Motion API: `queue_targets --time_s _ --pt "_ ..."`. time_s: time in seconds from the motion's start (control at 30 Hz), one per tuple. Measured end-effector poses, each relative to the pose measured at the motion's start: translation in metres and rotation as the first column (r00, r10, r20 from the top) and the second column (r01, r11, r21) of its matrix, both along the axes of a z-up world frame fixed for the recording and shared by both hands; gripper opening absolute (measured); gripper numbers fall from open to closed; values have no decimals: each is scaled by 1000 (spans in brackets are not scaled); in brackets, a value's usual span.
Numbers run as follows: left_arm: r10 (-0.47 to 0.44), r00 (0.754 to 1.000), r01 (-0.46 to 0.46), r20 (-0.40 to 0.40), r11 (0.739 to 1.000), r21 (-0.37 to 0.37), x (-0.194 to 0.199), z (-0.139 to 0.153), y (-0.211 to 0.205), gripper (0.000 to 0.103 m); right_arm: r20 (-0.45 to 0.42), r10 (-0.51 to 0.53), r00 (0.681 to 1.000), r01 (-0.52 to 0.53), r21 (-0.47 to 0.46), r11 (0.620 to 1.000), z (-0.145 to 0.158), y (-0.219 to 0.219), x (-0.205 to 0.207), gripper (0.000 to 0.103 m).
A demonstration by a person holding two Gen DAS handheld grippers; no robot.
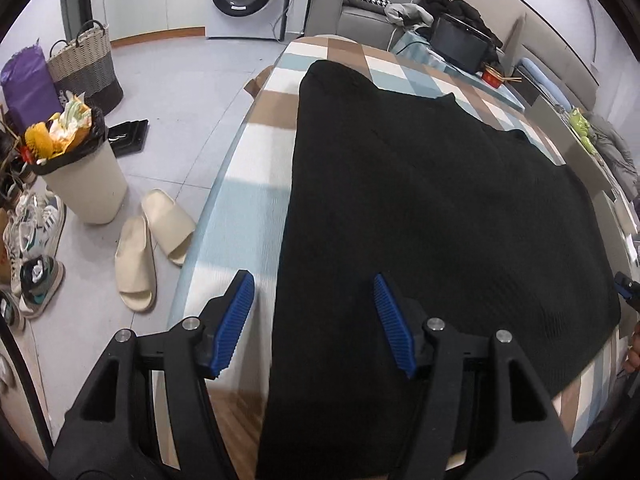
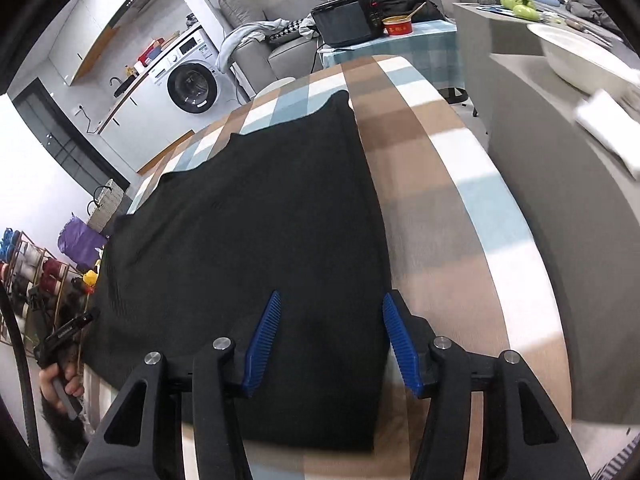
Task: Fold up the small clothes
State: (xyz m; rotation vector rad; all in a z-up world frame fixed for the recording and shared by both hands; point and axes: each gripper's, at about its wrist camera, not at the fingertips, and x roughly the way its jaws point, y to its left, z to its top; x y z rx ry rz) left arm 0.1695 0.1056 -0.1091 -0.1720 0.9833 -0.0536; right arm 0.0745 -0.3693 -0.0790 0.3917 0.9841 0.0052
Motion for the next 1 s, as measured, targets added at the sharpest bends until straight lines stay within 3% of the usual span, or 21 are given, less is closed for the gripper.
queue_targets --time_s 0.33,0.4,0.43,0.5,0.63,0.67,0.73,0.83,1.0 --pt "-8 1000 8 4 1000 3 -45 3 -3 59 -7 7 1000 -6 31 999 -9 4 -31 54" --pt "-10 1000 10 -1 1000 5 -46 3 -5 59 0 9 1000 -9 48 999 -10 3 -29 43" --pt "-10 1000 10 -4 1000 4 -48 2 -6 59 6 12 1000 -12 40 999 -9 5 -28 24" --pt "-13 1000 13 0 1000 17 -47 4 -8 59 35 30 999 -30 10 999 -1 10 -29 13" --pt "-21 1000 20 18 999 39 -51 9 -10 48 107 78 991 -74 -38 997 23 22 -44 10" --pt "-20 1000 20 20 999 40 -53 9 -9 46 101 75 992 -70 -47 996 23 22 -47 10" --pt "-28 999 28 19 999 16 -54 8 -7 32 51 76 996 -71 -78 994 13 23 -48 10" --pt "-45 998 44 36 999 15 -57 9 -8 20 15 65 998 -64 -82 995 2 23 -49 11" --pt "-44 998 43 51 999 11 -61 13 -5 13 27 57 998 -55 -87 995 3 21 -53 12"
